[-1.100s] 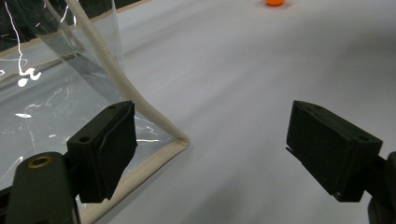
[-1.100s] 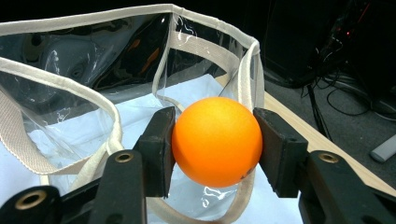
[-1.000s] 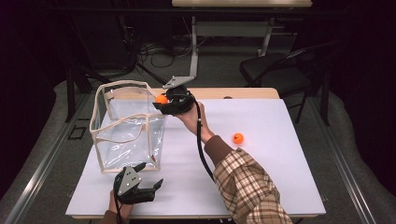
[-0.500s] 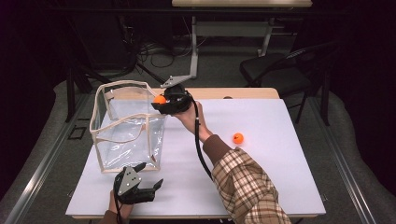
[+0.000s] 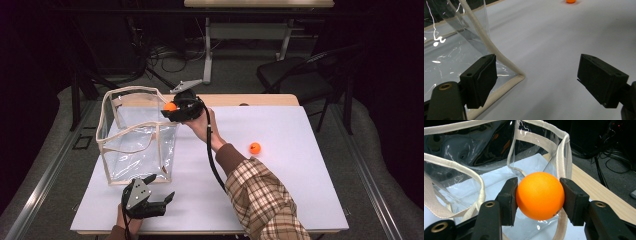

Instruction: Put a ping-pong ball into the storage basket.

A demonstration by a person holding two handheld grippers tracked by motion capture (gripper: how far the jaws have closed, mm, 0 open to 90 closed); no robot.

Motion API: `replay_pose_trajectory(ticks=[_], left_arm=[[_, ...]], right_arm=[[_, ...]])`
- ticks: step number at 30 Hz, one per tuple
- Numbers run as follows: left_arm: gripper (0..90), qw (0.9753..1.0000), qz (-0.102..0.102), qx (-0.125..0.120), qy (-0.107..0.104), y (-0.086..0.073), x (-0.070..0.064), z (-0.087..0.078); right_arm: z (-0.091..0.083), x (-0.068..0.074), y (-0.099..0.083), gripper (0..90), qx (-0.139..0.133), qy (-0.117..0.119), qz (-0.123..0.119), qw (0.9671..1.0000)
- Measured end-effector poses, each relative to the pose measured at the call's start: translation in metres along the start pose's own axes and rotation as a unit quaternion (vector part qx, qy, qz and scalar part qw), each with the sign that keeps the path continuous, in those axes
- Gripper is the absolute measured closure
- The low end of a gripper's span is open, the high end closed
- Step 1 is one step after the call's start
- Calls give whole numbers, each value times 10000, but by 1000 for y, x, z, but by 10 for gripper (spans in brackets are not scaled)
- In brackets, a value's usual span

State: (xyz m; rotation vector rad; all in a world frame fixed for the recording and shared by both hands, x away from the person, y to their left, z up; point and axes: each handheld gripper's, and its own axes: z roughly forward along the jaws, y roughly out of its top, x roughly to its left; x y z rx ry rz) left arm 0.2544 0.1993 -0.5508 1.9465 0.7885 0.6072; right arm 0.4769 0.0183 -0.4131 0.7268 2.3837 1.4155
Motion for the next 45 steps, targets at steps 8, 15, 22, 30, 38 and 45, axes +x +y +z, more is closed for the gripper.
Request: replay_pose_trajectory(ticks=[8, 15, 22, 30, 38, 45], left_arm=[[160, 10000, 1, 3, -3, 0, 0, 0], [160, 10000, -9, -6, 5, 0, 0, 0], [160, 10000, -8, -4, -3, 0, 0, 0], [160, 10000, -5, 8, -4, 0, 0, 0], [160, 10000, -24, 6, 11, 0, 0, 0], [160, 10000, -10, 5, 11, 0, 0, 0]], right_arm=[[5, 0, 1, 461, 106, 106, 59, 9999], [3, 0, 0, 291, 115, 160, 95, 9998], [-11, -3, -4, 175, -3, 177, 87, 9998], [-24, -6, -15, 124, 39, 244, 83, 9997], [-37, -8, -27, 101, 16, 258, 65, 9996], [-51, -10, -42, 84, 68, 204, 15, 9998]])
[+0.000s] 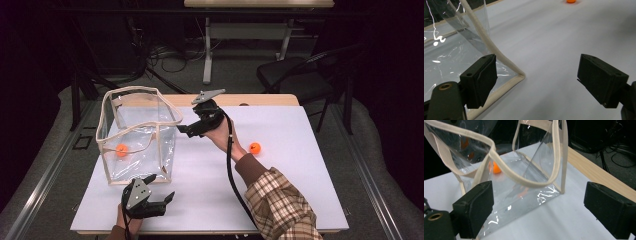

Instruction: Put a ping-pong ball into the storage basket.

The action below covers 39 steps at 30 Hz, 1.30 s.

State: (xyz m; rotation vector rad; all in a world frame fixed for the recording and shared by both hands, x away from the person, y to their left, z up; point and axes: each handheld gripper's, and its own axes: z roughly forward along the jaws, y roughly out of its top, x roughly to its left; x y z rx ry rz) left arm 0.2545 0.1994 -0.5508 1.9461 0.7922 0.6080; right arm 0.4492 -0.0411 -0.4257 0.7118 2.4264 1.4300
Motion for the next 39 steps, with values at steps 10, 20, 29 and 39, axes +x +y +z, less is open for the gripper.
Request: replay_pose_trajectory(ticks=[10, 20, 29, 39], left_arm=[[160, 10000, -8, 7, 13, 0, 0, 0], [160, 10000, 13, 14, 6, 0, 0, 0], [160, 10000, 0, 7, 34, 0, 0, -1], [160, 10000, -9, -2, 37, -1, 0, -1]], right_arm=[[-15, -3, -30, 57, 94, -74, 80, 9999], [-21, 2, -62, 47, 296, -107, 80, 9995], [-30, 7, -83, 28, 394, -168, 131, 9990], [-35, 17, -104, 17, 535, -162, 85, 9984]])
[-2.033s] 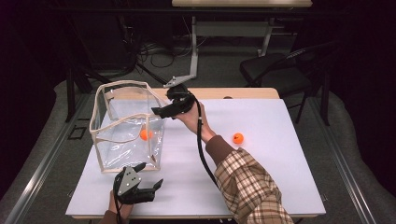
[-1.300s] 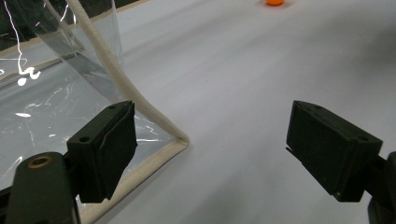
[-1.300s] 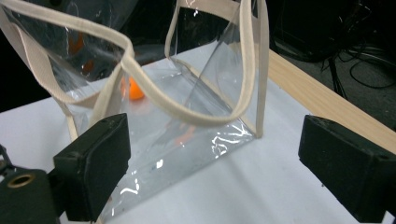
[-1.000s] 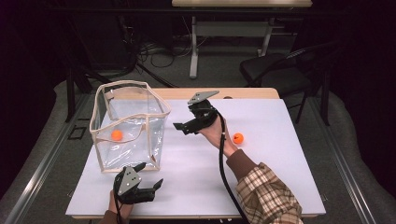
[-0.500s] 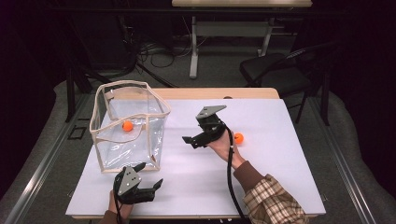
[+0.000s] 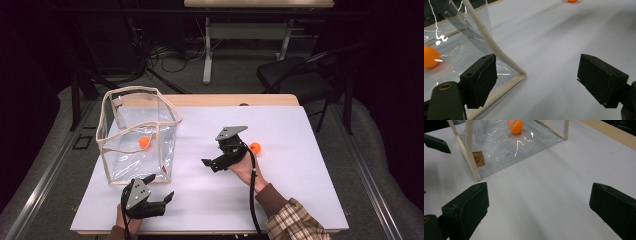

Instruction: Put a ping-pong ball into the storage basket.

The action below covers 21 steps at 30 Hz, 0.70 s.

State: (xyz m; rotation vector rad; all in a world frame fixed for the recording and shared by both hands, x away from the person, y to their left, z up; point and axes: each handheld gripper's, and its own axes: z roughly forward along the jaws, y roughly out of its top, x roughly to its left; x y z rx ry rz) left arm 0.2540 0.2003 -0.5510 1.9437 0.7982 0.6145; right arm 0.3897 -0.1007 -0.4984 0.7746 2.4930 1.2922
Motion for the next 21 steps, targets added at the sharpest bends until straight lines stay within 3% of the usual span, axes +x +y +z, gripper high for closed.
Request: replay_pose_trajectory(ticks=[21], left_arm=[[160, 10000, -10, -3, 2, 0, 0, -1]], right_arm=[[-15, 5, -31, 0, 113, -90, 39, 9999]])
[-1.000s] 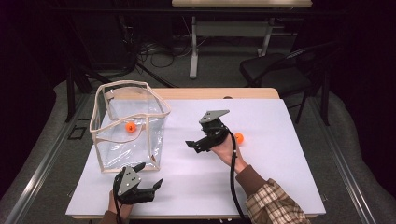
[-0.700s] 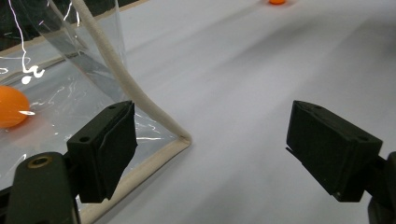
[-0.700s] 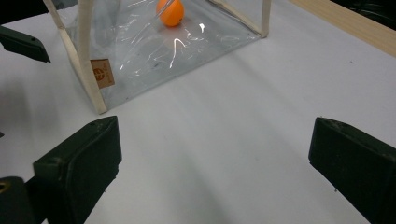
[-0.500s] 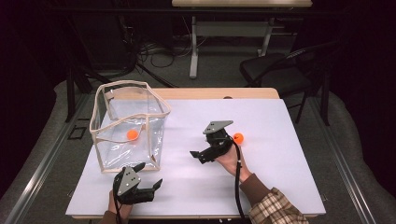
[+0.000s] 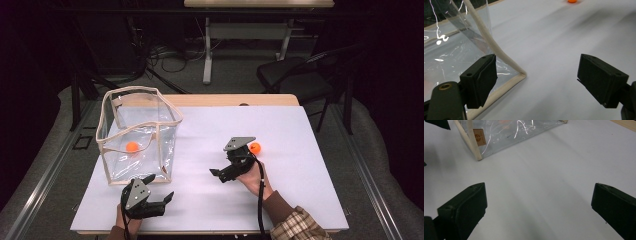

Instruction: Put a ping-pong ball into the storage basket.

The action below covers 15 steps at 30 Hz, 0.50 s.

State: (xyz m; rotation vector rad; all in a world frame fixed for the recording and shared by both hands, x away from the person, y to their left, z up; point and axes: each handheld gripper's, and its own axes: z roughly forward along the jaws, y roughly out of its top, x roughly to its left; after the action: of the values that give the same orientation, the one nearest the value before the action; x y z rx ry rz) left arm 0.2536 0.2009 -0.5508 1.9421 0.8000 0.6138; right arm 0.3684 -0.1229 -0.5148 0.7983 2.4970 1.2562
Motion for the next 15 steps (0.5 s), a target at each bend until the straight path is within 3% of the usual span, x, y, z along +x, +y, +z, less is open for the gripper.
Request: replay_pose_trajectory(ticks=[15], left_arm=[[160, 10000, -25, -18, -4, 0, 0, 0]], right_arm=[[-12, -1, -13, 0, 18, 57, 29, 10000]])
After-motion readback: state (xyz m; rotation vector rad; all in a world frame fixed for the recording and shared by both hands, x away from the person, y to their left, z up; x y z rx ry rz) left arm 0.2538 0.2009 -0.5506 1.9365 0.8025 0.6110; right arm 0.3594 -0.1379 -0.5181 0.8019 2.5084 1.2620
